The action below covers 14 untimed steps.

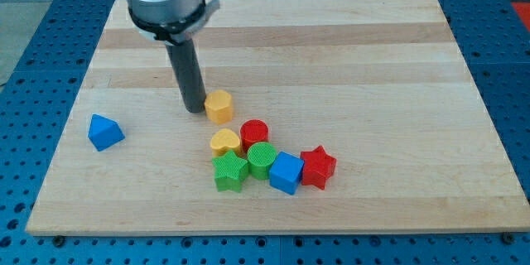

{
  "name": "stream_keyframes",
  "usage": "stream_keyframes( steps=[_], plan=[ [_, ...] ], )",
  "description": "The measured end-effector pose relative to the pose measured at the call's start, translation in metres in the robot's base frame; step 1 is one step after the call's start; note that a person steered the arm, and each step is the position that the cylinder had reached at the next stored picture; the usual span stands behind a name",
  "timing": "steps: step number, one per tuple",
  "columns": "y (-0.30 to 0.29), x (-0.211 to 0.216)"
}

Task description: Move the blue triangle towards yellow heart

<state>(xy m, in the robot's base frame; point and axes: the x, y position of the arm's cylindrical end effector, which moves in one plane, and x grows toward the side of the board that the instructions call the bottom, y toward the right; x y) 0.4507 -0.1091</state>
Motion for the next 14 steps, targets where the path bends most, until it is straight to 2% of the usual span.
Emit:
stream_keyframes(
  steps=[2,3,4,6,7,9,10,11,12,13,14],
  plan=[
    [0.007,-0.014],
    [0.031,0.010],
    [0.029,0.031],
    [-0.009,-0.030],
    [-0.058,-0.047],
    [-0.193,-0.047],
    [-0.196,-0.047],
    [-0.195,-0.041],
    [-0.179,0.004],
    [-0.132,0.036],
    [-0.034,0.039]
  ],
)
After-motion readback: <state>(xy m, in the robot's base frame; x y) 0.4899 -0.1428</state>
